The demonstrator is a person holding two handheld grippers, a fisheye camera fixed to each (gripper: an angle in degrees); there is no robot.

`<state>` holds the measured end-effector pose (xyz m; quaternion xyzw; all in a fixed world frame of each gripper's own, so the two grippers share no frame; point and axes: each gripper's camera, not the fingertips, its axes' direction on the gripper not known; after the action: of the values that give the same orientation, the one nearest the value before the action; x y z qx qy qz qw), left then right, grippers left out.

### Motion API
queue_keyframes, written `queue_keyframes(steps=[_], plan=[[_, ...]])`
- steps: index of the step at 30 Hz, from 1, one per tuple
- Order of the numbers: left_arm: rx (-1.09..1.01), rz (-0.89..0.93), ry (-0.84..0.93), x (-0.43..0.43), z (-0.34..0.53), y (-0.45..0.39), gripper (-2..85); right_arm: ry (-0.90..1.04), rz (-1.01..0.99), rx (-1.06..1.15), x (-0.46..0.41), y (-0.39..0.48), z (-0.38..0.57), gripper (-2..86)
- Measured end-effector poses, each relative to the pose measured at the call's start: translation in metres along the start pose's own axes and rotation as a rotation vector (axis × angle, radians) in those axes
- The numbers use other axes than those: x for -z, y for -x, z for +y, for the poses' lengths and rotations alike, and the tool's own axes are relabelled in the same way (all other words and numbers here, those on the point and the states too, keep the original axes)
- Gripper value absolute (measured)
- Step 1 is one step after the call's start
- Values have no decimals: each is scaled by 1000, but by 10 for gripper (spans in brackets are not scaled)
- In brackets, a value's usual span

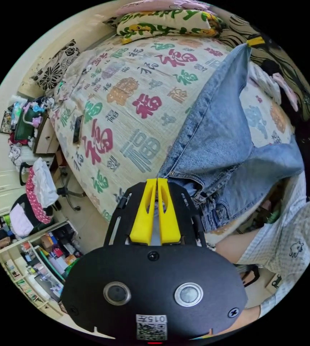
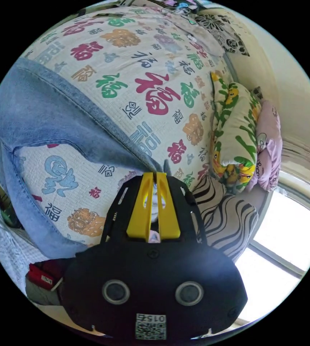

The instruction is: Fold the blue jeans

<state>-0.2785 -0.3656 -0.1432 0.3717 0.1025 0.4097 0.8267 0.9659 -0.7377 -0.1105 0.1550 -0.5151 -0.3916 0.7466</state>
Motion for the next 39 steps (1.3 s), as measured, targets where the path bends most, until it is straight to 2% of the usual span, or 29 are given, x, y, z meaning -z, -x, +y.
queue_keyframes(steps=[1,4,7,9,11,13,14,16,19,24,27,29,31,33,36,39], plan=[[-10,-60,19,-10,-12,2,-3,41,-24,-40,-7,-11,-4,37],[57,-56,30,-51,-30,7,-3,110,38,-215,-34,-26,2,59],[137,-157,-15,-73,-18,2,-3,29,63,-236,-51,-19,43,67],[190,-115,-80,-71,10,2,-2,-44,28,-234,-58,-12,86,66],[250,-19,-145,-66,51,1,-1,-121,-80,-278,-69,-9,145,60],[348,132,-172,-65,119,-4,8,-140,-318,-405,-96,-11,235,56],[380,152,-164,-66,137,-7,11,-145,-387,-449,-104,-11,261,56],[538,254,-144,-78,211,-21,36,-203,-703,-644,-135,-5,366,59],[727,425,-144,-97,292,-47,63,-266,-966,-868,-164,26,489,68],[951,563,-219,-117,366,-81,82,-94,-924,-952,-180,84,606,84],[1132,557,-296,-127,391,-84,97,-134,-941,-967,-177,96,651,83],[1254,608,-363,-137,404,-81,108,-185,-972,-1009,-177,94,677,85],[1410,739,-417,-153,418,-77,113,-225,-1030,-1022,-183,91,709,91],[1479,709,-347,-159,423,-74,99,-239,-1036,-1044,-188,88,733,94],[1485,678,-293,-157,436,-71,62,-282,-1049,-1107,-196,82,771,99],[1375,814,-395,-143,455,-58,18,-293,-994,-1104,-200,80,799,104]])
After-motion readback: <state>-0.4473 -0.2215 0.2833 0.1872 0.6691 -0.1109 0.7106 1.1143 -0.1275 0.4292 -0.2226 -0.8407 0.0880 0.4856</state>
